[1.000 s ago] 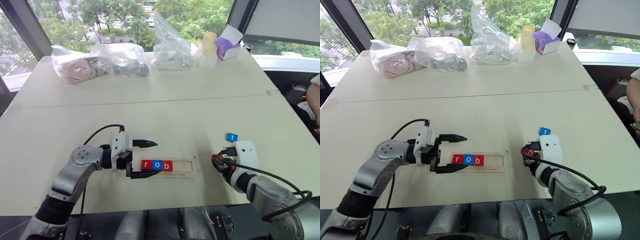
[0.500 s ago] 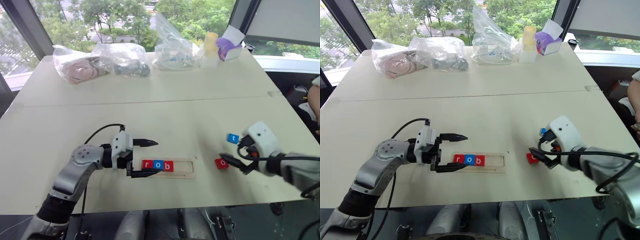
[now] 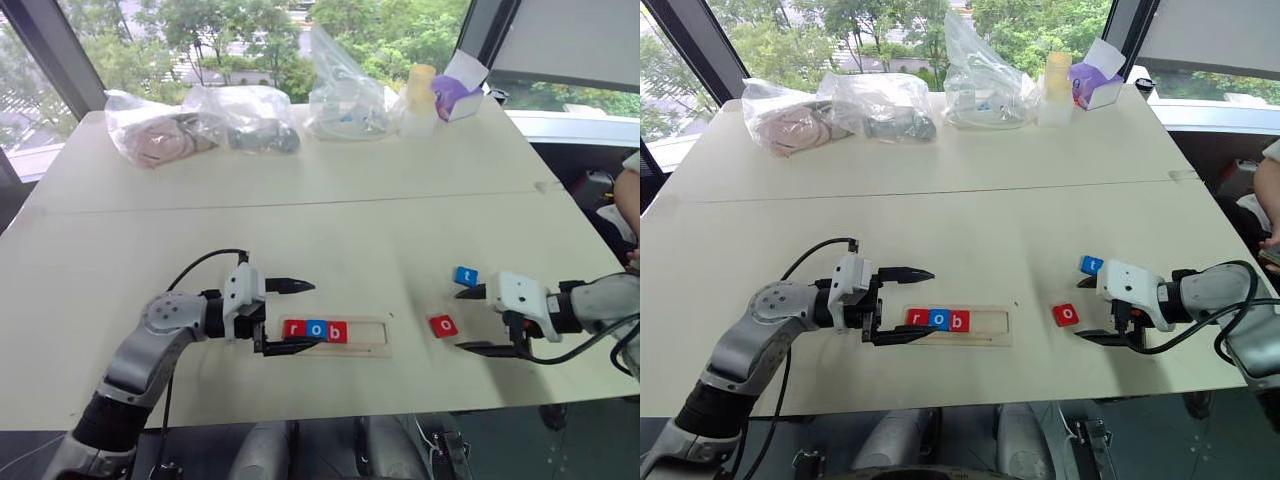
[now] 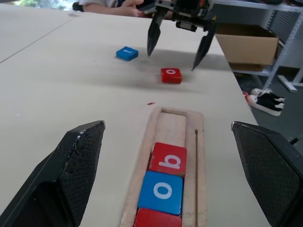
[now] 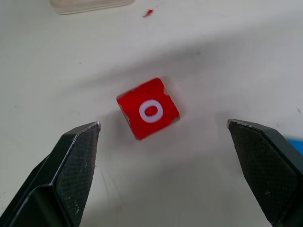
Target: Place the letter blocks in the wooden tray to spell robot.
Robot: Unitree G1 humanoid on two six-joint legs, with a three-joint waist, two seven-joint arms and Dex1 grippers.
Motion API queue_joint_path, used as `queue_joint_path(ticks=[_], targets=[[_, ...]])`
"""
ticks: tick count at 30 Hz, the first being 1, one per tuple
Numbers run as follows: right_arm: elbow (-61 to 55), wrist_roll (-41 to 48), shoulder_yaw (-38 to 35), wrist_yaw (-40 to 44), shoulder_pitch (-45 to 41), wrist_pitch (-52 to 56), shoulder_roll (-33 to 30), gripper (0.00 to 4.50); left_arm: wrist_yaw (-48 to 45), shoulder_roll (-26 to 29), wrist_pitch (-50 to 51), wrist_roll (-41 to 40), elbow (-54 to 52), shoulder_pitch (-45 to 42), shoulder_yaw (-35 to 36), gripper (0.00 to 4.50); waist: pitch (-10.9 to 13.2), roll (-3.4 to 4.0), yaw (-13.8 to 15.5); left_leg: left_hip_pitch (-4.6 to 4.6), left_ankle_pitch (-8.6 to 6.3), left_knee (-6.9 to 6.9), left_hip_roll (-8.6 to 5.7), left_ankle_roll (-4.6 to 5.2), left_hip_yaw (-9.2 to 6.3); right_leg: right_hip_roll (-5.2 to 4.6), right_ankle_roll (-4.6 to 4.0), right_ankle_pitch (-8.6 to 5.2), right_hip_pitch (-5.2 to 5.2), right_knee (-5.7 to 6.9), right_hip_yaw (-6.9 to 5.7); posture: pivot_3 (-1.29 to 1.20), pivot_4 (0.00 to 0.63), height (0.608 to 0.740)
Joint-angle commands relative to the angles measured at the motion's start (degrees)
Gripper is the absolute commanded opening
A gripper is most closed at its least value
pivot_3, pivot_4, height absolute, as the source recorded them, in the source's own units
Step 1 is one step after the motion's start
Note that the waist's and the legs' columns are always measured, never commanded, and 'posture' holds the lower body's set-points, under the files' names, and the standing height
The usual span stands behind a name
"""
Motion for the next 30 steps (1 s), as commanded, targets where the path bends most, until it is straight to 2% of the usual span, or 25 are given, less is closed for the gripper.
queue_joint_path(ticks=[1,11,14,19,22,26,30], targets=[[2.16,-1.45,1.28,1.1,-1.62,-3.33,1.3,4.44,0.71,0.6,-0.06,-0.53,-2.59,0.32,1.17,4.5,0.0,0.0,0.11,-0.01,0.0,0.0,-0.01,0.0,0.0,-0.01,0.0,0.0,-0.01,0.0,0.0,0.0,0.15,0.74],[4.47,-3.74,4.01,1.78,-4.58,-5.54,4.24,4.44,1.53,1.32,0.12,-0.74,-3.21,0.73,1.39,4.5,0.0,0.03,-0.03,-0.03,0.0,0.0,-0.01,-0.01,-0.02,-0.03,-0.01,0.0,-0.05,0.03,0.01,0.0,0.15,0.74],[5.11,-4.18,4.56,2.05,-5.47,-5.81,4.96,3.61,1.77,1.44,0.32,-0.7,-3.46,0.76,1.41,4.5,0.0,0.03,0.01,-0.03,0.0,0.01,-0.01,-0.01,-0.02,-0.02,-0.01,0.0,-0.05,0.03,0.02,0.0,0.15,0.74],[5.72,-4.76,5.09,1.79,-6.45,-6.28,5.73,1.13,2.06,1.58,0.4,-0.68,-3.55,0.83,1.54,4.5,0.0,0.03,0.0,-0.03,0.01,0.02,-0.01,-0.02,-0.01,-0.03,-0.02,0.01,-0.05,0.03,0.02,0.0,0.15,0.74],[5.46,-4.94,4.98,1.73,-6.37,-6.34,5.53,1.14,2.19,1.67,0.48,-0.76,-3.61,0.86,1.59,4.5,0.0,0.03,0.04,-0.03,0.01,0.02,-0.02,-0.02,-0.01,-0.02,-0.02,0.0,-0.05,0.03,0.02,0.0,0.15,0.74],[-4.98,-0.15,3.5,0.52,-7.58,4.72,5.11,1.14,1.31,2.92,0.78,-1.64,-4.3,1.81,2.13,4.5,0.0,0.05,-0.1,-0.03,0.01,0.01,-0.01,-0.02,-0.01,-0.06,-0.02,0.01,-0.08,0.06,0.05,0.0,0.15,0.74],[-14.29,1.36,5.52,-1.64,-8.59,14.15,5.85,1.14,0.64,3.77,0.91,-2.14,-4.7,2.22,2.24,4.5,-0.01,0.06,0.07,-0.03,0.01,0.0,0.01,-0.02,-0.05,-0.08,-0.01,0.01,-0.11,0.09,0.09,0.0,0.15,0.74]])
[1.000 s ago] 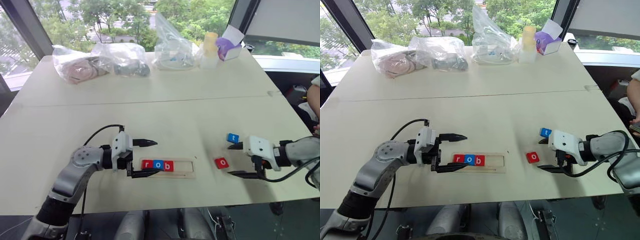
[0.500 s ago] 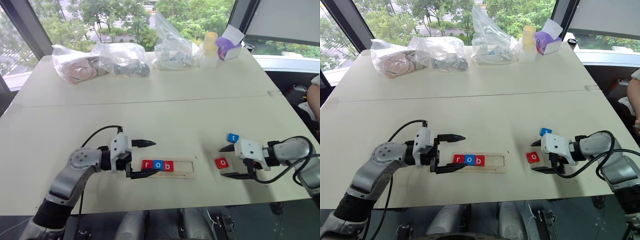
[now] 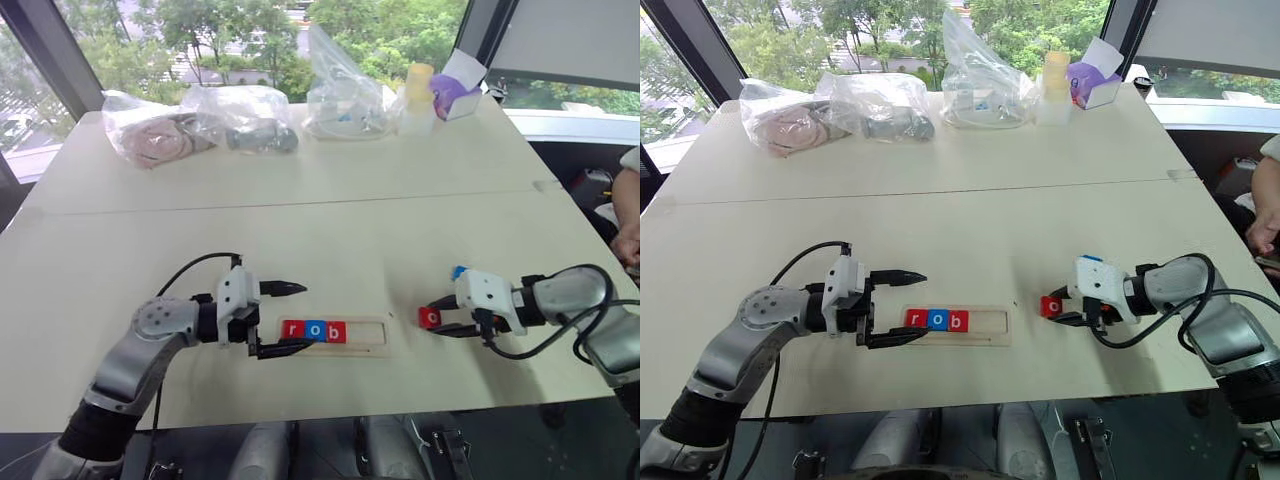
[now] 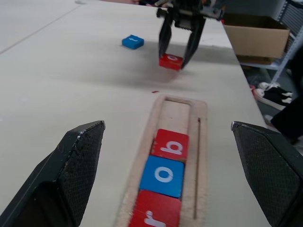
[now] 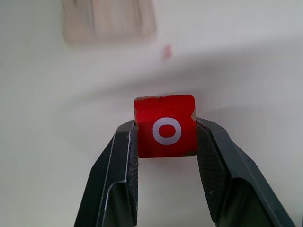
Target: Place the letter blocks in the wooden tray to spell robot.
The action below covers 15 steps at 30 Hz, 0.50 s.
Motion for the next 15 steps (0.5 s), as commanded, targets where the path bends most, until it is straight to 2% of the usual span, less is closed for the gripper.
queue_joint_path(ticks=[1,7,15], targets=[[-8.44,1.97,0.96,-2.53,-1.44,7.29,1.18,1.14,-0.68,0.74,-0.25,-1.16,-2.03,-0.08,1.49,4.5,0.0,0.0,0.13,-0.01,0.0,0.0,0.0,0.0,-0.01,-0.01,0.0,0.0,0.0,-0.01,-0.01,0.0,0.15,0.74],[-14.19,0.58,5.76,-6.46,-2.44,13.37,4.46,1.14,-0.94,0.82,-0.37,-1.08,-1.84,-0.51,1.32,4.5,0.0,-0.02,0.99,-0.06,0.0,0.01,-0.04,0.0,0.0,-0.06,-0.01,-0.01,0.0,-0.08,-0.04,0.0,0.15,0.74],[-15.65,-1.36,10.12,-10.82,-3.69,17.27,7.82,1.14,-0.82,0.87,-0.51,-0.92,-2.01,-0.24,1.4,4.5,0.0,-0.02,1.26,-0.07,0.0,0.02,-0.04,0.0,0.02,-0.07,-0.03,-0.01,-0.02,-0.08,-0.06,0.0,0.15,0.74]])
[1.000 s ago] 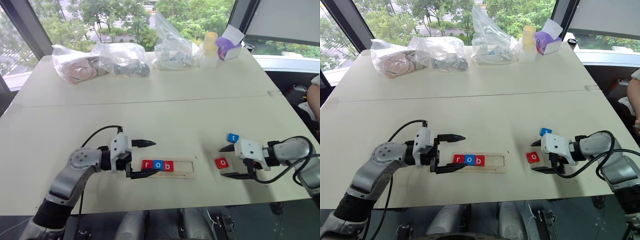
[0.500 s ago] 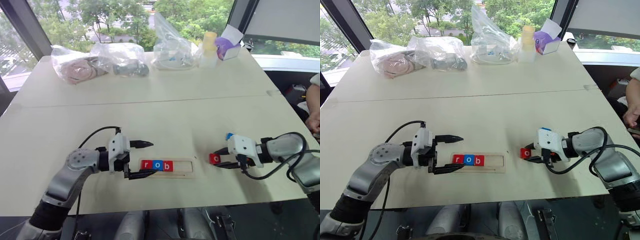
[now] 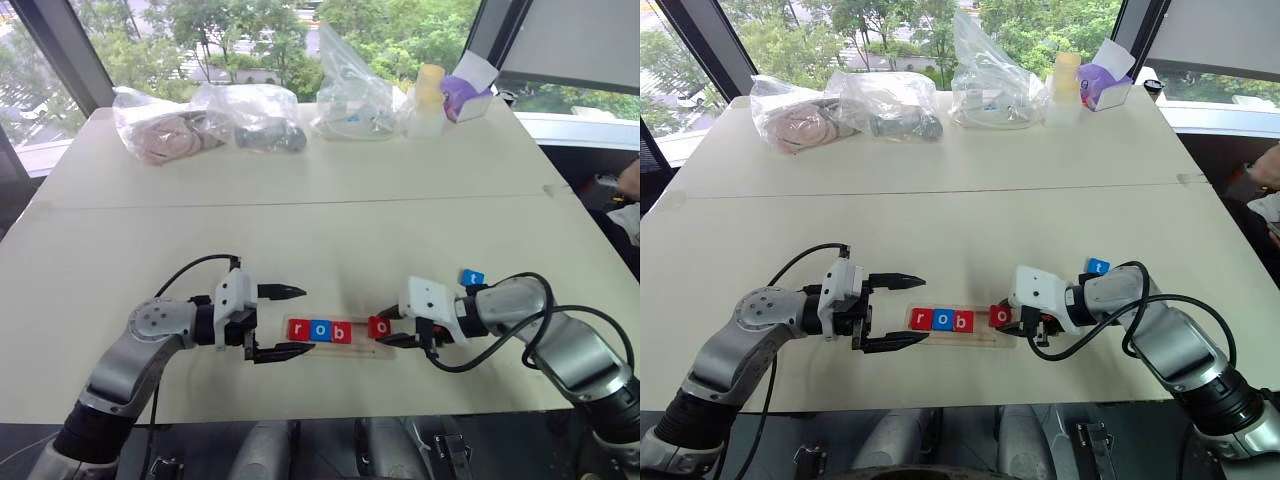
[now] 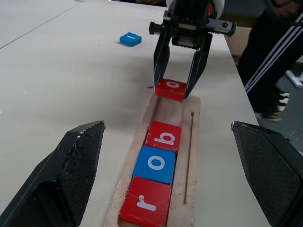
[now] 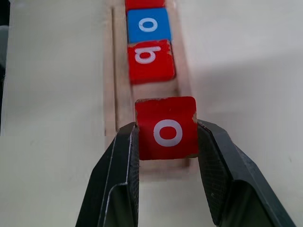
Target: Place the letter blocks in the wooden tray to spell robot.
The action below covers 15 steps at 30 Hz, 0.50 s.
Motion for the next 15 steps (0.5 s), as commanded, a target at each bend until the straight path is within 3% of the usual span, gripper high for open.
queue_joint_path(ticks=[1,15], targets=[[-2.57,-0.39,0.88,-1.24,-0.9,0.81,0.98,1.14,-0.11,0.42,-0.5,-0.62,-1.91,-0.12,1.2,4.5,0.0,0.0,0.0,0.0,0.0,0.0,0.0,0.0,0.0,0.0,0.0,0.0,0.0,0.0,0.0,0.0,0.15,0.74],[-2.4,-0.95,4.01,-2.52,-2.04,1.38,3.05,1.14,0.91,0.05,-0.6,-0.47,-2.3,0.25,1.08,4.5,0.0,0.0,-0.05,0.0,0.0,0.0,0.01,0.0,-0.01,0.07,0.02,0.01,-0.01,0.02,-0.01,0.0,0.15,0.74]])
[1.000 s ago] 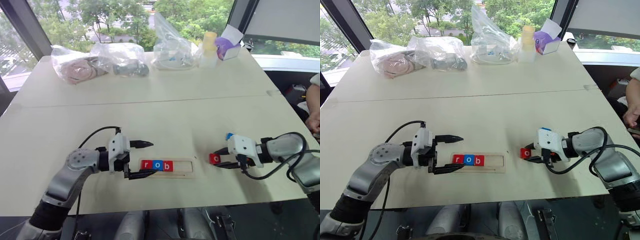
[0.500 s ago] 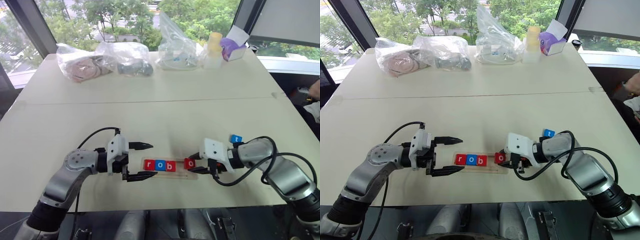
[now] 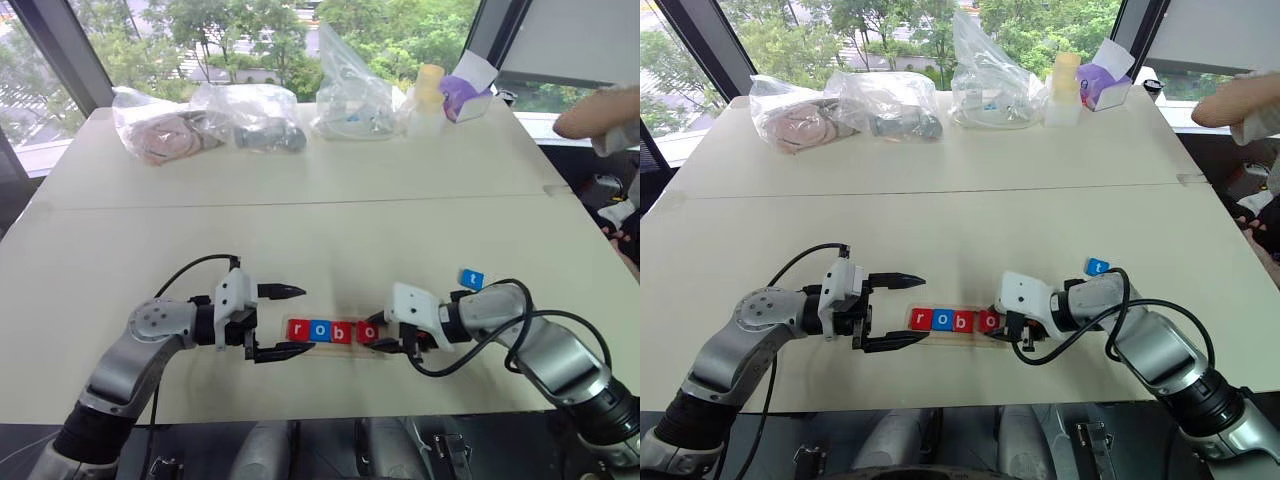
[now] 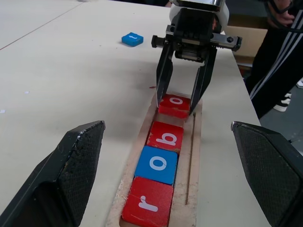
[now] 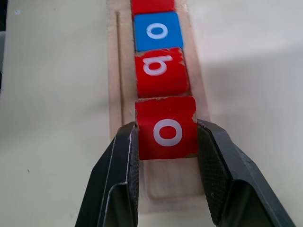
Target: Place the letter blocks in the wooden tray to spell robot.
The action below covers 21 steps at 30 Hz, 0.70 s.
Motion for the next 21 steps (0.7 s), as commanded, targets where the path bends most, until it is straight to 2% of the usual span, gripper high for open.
queue_joint_path(ticks=[1,16,17,18,21], targets=[[-1.82,-0.2,0.0,-0.23,-1.26,-0.08,0.39,1.14,0.36,0.05,-0.59,-0.48,-2.16,0.12,1.09,4.5,0.0,0.0,0.03,0.0,0.0,0.0,0.0,0.0,0.0,0.01,0.0,0.0,0.0,0.0,0.0,0.0,0.15,0.74],[-0.56,-1.07,1.07,0.34,-2.75,0.19,1.05,1.14,1.64,-0.3,-0.67,-0.38,-2.32,0.36,0.97,4.5,0.0,0.0,-0.01,0.0,0.0,0.0,0.0,0.0,0.0,0.02,0.0,0.0,0.0,0.0,0.0,0.0,0.15,0.74],[-0.63,-1.01,1.08,0.41,-2.79,0.26,1.01,2.22,1.69,-0.3,-0.68,-0.36,-2.29,0.35,0.96,4.5,0.0,0.0,0.0,0.0,0.0,0.0,0.0,0.0,0.0,0.03,0.0,0.0,0.0,0.0,0.0,0.0,0.15,0.74],[-0.64,-1.0,1.07,0.47,-2.84,0.23,0.96,2.58,1.71,-0.31,-0.71,-0.33,-2.25,0.31,0.95,4.5,0.0,0.0,0.0,0.0,0.0,0.0,0.0,0.0,0.0,0.04,0.0,0.0,0.0,0.0,0.0,0.0,0.15,0.74],[-0.61,-0.79,0.8,0.55,-3.1,0.41,0.89,4.26,1.75,-0.33,-0.72,-0.29,-2.14,0.14,0.9,4.5,0.0,0.0,0.01,0.0,0.0,0.0,0.0,0.0,0.0,0.04,0.0,0.0,0.0,0.0,0.0,0.0,0.15,0.74]])
